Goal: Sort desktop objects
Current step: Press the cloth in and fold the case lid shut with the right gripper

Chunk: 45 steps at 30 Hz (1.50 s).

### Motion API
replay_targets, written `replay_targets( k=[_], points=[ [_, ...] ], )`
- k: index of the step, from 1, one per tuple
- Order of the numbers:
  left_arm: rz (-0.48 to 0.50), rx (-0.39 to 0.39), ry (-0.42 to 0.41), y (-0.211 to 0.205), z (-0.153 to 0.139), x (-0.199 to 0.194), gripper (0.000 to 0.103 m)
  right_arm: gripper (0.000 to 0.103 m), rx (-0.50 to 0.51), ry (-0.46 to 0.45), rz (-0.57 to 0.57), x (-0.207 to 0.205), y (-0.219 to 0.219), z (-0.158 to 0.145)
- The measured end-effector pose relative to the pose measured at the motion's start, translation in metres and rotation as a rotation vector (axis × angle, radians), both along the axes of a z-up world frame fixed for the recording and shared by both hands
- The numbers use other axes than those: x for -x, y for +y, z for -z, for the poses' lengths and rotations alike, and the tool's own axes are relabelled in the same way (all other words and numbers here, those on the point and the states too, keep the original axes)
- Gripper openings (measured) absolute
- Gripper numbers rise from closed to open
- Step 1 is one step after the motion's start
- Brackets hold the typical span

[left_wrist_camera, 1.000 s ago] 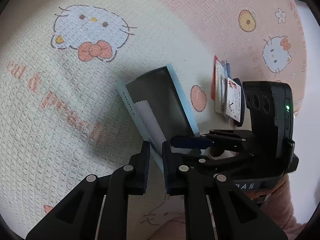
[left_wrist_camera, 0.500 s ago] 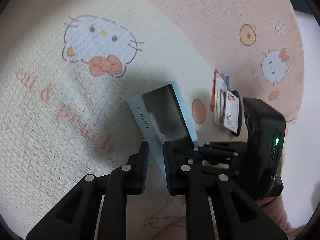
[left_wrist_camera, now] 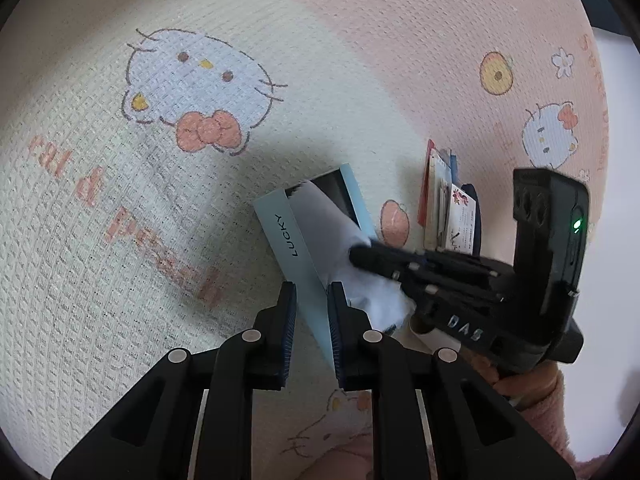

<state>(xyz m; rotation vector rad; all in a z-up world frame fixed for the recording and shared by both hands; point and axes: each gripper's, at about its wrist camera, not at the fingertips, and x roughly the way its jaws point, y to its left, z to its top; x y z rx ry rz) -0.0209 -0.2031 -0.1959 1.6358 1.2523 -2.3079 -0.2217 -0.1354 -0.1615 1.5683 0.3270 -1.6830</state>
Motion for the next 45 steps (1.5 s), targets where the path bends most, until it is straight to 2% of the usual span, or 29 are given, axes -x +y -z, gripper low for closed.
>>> replay_targets(
  k=[6,9,16,19,21,22,24,27,33,34,35,40,45],
  points=[
    [-0.002,-0.002,-0.001,0.000,0.000,0.002,0.018,0.003,-0.030,-0.037,0.032,0.000,0.017,0.000],
    [0.003,0.009,0.002,0.002,0.000,0.002,0.019,0.003,-0.017,-0.009,0.021,-0.002,0.014,-0.006],
    [0.021,0.031,0.003,0.006,-0.002,0.002,0.020,0.010,0.140,-0.016,0.077,0.002,0.041,-0.037],
    [0.035,0.039,0.009,0.008,-0.003,0.001,0.020,0.010,0.116,0.019,0.123,-0.004,0.054,-0.043],
    [0.040,0.051,0.014,0.010,-0.006,0.001,0.020,0.009,0.054,0.039,0.155,-0.011,0.063,-0.041],
    [0.045,0.061,0.027,0.011,-0.008,0.001,0.020,0.008,0.045,0.017,0.169,-0.014,0.066,-0.038],
    [0.059,0.078,0.035,0.016,-0.010,0.003,0.020,0.006,0.090,-0.068,0.190,-0.019,0.073,-0.030],
    [0.059,0.096,0.032,0.018,-0.010,0.004,0.016,0.006,0.094,-0.093,0.175,-0.028,0.067,-0.019],
    [0.053,0.081,0.034,0.018,-0.010,-0.001,0.016,0.006,0.053,-0.019,0.191,-0.022,0.046,0.006],
    [0.056,0.088,0.034,0.020,-0.010,0.000,0.016,0.003,0.043,-0.028,0.193,-0.020,0.043,0.011],
    [0.059,0.091,0.035,0.021,-0.011,0.000,0.016,0.003,0.059,-0.031,0.193,-0.019,0.041,0.011],
    [0.071,0.068,0.070,0.024,-0.007,0.007,0.016,0.003,-0.027,-0.010,0.199,-0.026,0.036,0.005],
    [0.074,0.056,0.091,0.027,-0.008,0.012,0.016,0.004,0.069,-0.019,0.257,-0.027,0.061,-0.026]
  ],
)
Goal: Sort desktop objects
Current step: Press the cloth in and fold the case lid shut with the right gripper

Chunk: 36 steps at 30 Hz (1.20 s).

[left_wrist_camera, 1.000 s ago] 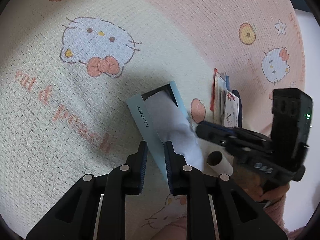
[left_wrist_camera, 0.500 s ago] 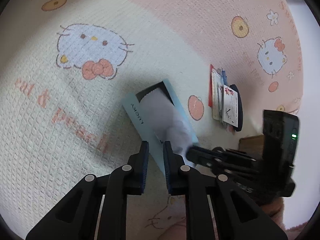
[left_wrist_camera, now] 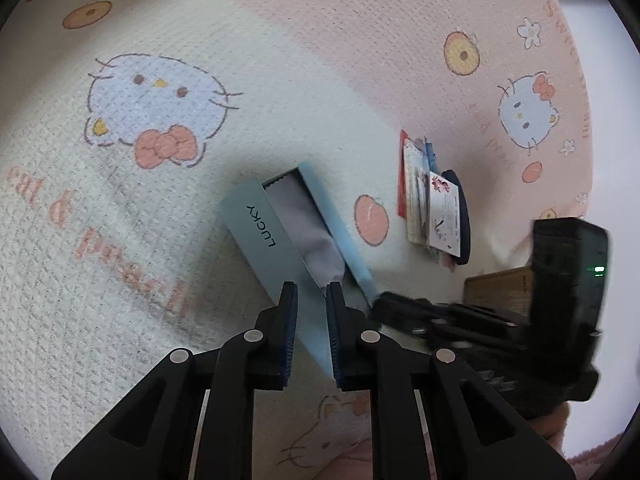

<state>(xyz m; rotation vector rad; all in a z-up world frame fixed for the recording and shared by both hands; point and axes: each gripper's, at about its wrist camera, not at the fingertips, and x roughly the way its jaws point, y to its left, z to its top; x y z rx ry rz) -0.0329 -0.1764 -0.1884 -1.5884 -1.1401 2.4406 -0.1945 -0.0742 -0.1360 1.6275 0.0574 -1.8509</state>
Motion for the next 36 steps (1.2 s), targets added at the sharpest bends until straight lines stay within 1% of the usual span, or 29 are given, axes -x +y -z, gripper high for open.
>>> replay_targets(
  k=[3,6,11,13,14,15,18,21,23,25,27,28,29,30,31,32,33,34,35,36],
  points=[
    [0.016,-0.015,0.005,0.004,0.001,0.007,0.016,0.005,0.027,0.042,0.054,0.006,0.019,-0.016],
    [0.036,-0.021,0.023,0.009,0.001,0.016,0.016,0.012,0.012,0.068,0.100,0.013,0.031,-0.015],
    [0.067,-0.020,0.024,0.020,0.004,0.042,0.016,0.013,-0.013,0.035,0.141,0.024,0.032,0.008],
    [0.076,-0.014,0.015,0.024,0.009,0.050,0.016,0.013,-0.017,-0.011,0.147,0.027,0.031,0.021],
    [0.083,-0.019,0.013,0.026,0.013,0.054,0.016,0.013,-0.008,-0.060,0.154,0.028,0.031,0.029],
    [0.084,-0.022,0.014,0.026,0.016,0.056,0.016,0.013,-0.002,-0.077,0.166,0.028,0.033,0.032],
    [0.079,-0.046,0.027,0.026,0.021,0.061,0.016,0.013,-0.023,-0.061,0.193,0.028,0.040,0.032],
    [0.078,-0.045,0.037,0.027,0.023,0.062,0.016,0.013,0.021,-0.053,0.234,0.026,0.049,0.020],
    [0.078,-0.032,0.043,0.029,0.022,0.061,0.016,0.013,0.054,-0.018,0.230,0.024,0.048,0.009],
    [0.071,-0.027,0.048,0.030,0.021,0.060,0.016,0.013,0.076,0.003,0.194,0.020,0.041,0.000],
    [0.054,-0.035,0.047,0.028,0.021,0.059,0.016,0.013,0.077,0.005,0.154,0.015,0.030,0.000],
    [0.036,-0.036,0.047,0.027,0.019,0.056,0.016,0.013,0.057,0.005,0.137,0.013,0.024,0.005],
    [0.022,-0.023,0.052,0.027,0.016,0.054,0.016,0.013,0.031,0.005,0.129,0.012,0.021,0.009],
    [0.006,0.005,0.063,0.026,0.011,0.050,0.017,0.013,-0.008,0.004,0.124,0.011,0.016,0.016],
    [-0.010,0.039,0.076,0.026,0.006,0.046,0.018,0.013,-0.026,-0.001,0.121,0.010,0.018,0.021],
    [-0.022,0.079,0.095,0.025,-0.002,0.041,0.023,0.013,-0.007,0.014,0.134,0.009,0.020,0.023],
    [-0.028,0.103,0.106,0.024,-0.007,0.037,0.027,0.013,0.012,0.006,0.138,0.009,0.024,0.023],
    [-0.031,0.132,0.111,0.023,-0.012,0.032,0.034,0.013,0.023,-0.007,0.147,0.011,0.026,0.025],
    [-0.031,0.147,0.108,0.022,-0.013,0.029,0.037,0.013,0.032,-0.020,0.157,0.012,0.027,0.027],
    [-0.027,0.164,0.103,0.021,-0.014,0.026,0.037,0.013,0.047,-0.033,0.165,0.013,0.030,0.029]
  ],
)
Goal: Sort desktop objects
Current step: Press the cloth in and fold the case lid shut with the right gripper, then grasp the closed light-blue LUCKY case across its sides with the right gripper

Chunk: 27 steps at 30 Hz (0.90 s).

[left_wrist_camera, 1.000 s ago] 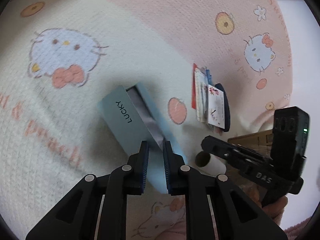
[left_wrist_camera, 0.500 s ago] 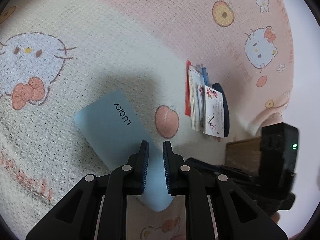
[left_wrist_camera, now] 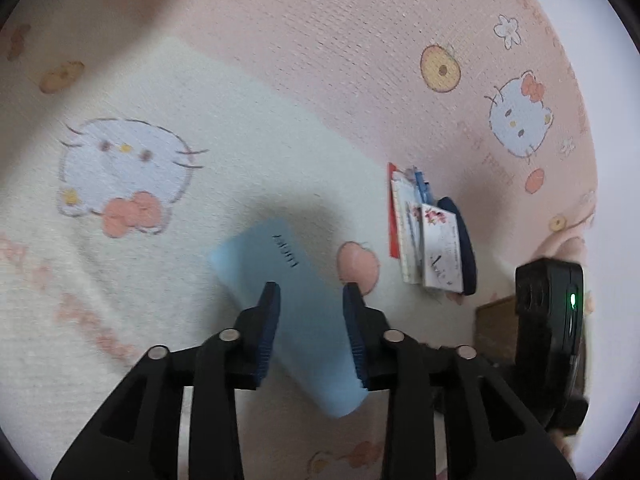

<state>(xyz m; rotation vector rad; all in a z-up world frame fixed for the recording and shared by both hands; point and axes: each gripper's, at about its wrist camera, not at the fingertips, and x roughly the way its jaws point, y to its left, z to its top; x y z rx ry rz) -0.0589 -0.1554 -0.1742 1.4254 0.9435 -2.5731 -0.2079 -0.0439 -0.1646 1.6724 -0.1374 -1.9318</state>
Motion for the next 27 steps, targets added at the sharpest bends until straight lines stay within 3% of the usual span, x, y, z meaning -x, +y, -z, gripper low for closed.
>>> replay_targets(
  k=[3,6,7,10,11,15,18,20,23,27],
  points=[
    [0.013,0.029,-0.038,-0.002,0.007,-0.007,0.038,0.015,0.030,-0.007,0.004,0.001,0.002,0.003],
    [-0.004,-0.042,-0.101,-0.006,0.029,-0.010,0.038,0.015,0.059,0.004,-0.004,0.003,0.000,0.003],
    [-0.017,-0.091,-0.118,-0.008,0.037,-0.011,0.038,0.019,0.059,0.009,-0.001,0.005,0.000,0.002],
    [-0.026,-0.153,-0.128,-0.007,0.049,-0.013,0.038,0.045,0.077,0.025,-0.017,0.006,-0.004,0.001],
    [-0.039,-0.166,-0.110,-0.008,0.050,-0.015,0.038,0.047,0.075,0.032,-0.027,0.005,-0.003,0.001],
    [-0.034,-0.172,-0.102,-0.006,0.051,-0.014,0.038,0.047,0.056,0.050,-0.025,0.006,-0.004,0.009],
    [-0.024,-0.174,-0.096,-0.005,0.051,-0.011,0.038,0.045,0.116,0.027,-0.009,0.009,-0.001,0.014],
    [0.017,-0.154,-0.097,0.002,0.051,-0.003,0.038,0.035,0.149,-0.001,0.007,0.008,0.004,0.015],
    [0.134,-0.079,-0.083,0.010,0.046,0.012,0.038,0.035,0.150,-0.026,0.058,0.005,0.009,0.015],
    [0.244,-0.082,-0.047,0.008,0.047,0.028,0.038,0.035,0.105,-0.062,0.005,-0.005,0.003,0.011]
  ],
)
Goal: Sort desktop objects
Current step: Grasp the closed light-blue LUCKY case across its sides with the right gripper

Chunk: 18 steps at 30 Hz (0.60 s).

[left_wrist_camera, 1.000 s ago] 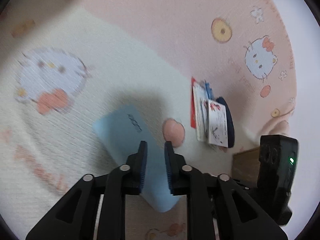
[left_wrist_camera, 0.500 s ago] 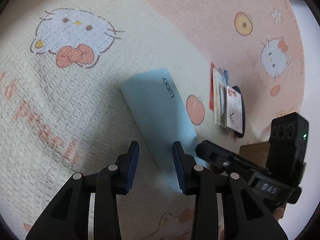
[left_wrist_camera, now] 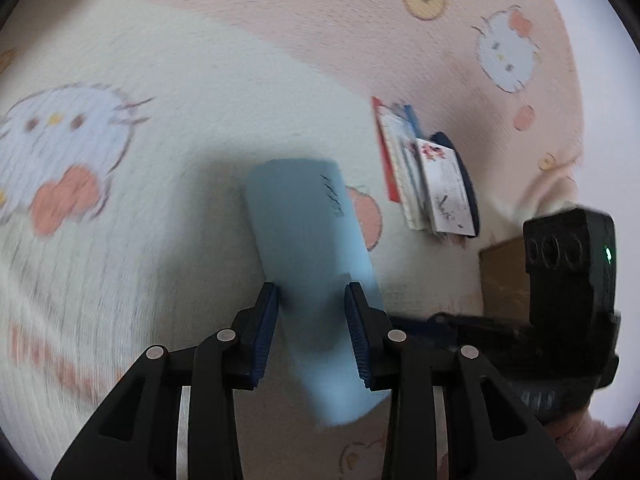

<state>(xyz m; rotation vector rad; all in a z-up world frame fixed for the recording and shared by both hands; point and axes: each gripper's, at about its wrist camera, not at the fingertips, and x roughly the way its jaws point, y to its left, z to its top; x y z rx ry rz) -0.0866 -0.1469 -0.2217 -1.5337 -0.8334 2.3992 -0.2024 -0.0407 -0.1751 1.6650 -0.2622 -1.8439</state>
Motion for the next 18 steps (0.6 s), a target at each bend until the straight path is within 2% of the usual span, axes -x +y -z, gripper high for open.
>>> replay_targets(
  k=[4,8,12,16,18],
  points=[
    [-0.008,-0.047,-0.012,-0.007,0.003,0.006,0.038,0.036,-0.034,0.036,-0.032,-0.008,-0.006,-0.005],
    [-0.052,-0.030,-0.026,-0.010,0.001,-0.007,0.038,0.038,-0.019,0.054,0.053,0.001,0.006,-0.005],
    [-0.095,-0.012,-0.037,-0.015,0.000,-0.026,0.038,0.039,0.066,-0.011,0.149,0.016,0.020,0.003],
    [-0.105,-0.047,-0.052,-0.013,0.004,-0.038,0.039,0.043,0.117,-0.043,0.170,0.020,0.016,0.009],
    [-0.105,-0.080,-0.055,-0.011,0.006,-0.037,0.044,0.044,0.121,-0.063,0.168,0.021,0.013,0.015]
  ],
)
